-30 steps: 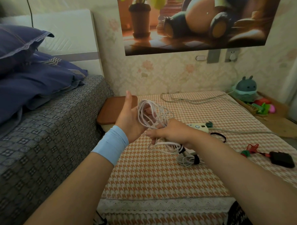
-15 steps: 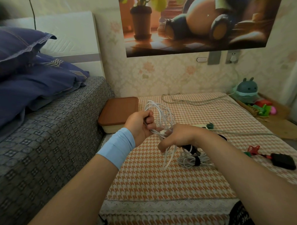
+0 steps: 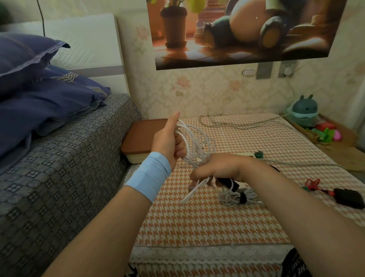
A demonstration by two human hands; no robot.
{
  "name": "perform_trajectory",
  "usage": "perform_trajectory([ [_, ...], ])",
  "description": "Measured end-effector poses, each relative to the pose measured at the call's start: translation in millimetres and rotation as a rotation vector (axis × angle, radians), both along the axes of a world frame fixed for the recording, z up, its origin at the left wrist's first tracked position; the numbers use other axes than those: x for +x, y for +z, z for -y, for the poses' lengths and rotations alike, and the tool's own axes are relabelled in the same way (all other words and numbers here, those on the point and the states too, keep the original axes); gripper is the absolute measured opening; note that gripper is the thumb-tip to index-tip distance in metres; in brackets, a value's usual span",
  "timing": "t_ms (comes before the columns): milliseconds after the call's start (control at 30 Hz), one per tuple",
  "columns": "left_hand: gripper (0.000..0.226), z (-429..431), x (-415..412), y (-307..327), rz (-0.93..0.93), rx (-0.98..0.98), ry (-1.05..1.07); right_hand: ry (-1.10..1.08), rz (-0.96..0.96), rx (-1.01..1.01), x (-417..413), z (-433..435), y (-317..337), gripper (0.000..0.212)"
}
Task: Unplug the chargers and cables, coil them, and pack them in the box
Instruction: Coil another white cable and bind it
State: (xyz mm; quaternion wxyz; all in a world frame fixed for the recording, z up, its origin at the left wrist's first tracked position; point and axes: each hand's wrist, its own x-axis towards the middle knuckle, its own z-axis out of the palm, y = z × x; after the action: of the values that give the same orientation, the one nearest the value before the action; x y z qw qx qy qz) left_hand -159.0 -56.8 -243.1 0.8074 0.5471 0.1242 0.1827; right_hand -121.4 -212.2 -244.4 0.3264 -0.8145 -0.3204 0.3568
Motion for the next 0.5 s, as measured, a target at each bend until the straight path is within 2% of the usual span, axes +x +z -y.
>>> perform_trajectory([
  [67, 0.053, -1, 1, 1, 0.039, 0.046, -0.01, -0.038, 0.035, 0.039, 2, -1, -2, 0.033],
  [267, 0.057, -22, 0, 1, -0.001, 0.108, -0.079, -0.124, 0.066, 0.098, 4, -2, -6, 0.022],
  [367, 0.055, -27, -2, -1, -0.073, 0.088, -0.184, -0.138, 0.118, 0.069, 7, -1, -9, 0.043],
  [433, 0.053, -25, -3, 1, -0.086, 0.078, -0.226, -0.097, 0.06, 0.091, 9, 1, -10, 0.049],
  [500, 0.054, -24, -3, 4, -0.073, 0.16, -0.187, -0.031, -0.038, 0.144, 4, 3, -8, 0.047],
])
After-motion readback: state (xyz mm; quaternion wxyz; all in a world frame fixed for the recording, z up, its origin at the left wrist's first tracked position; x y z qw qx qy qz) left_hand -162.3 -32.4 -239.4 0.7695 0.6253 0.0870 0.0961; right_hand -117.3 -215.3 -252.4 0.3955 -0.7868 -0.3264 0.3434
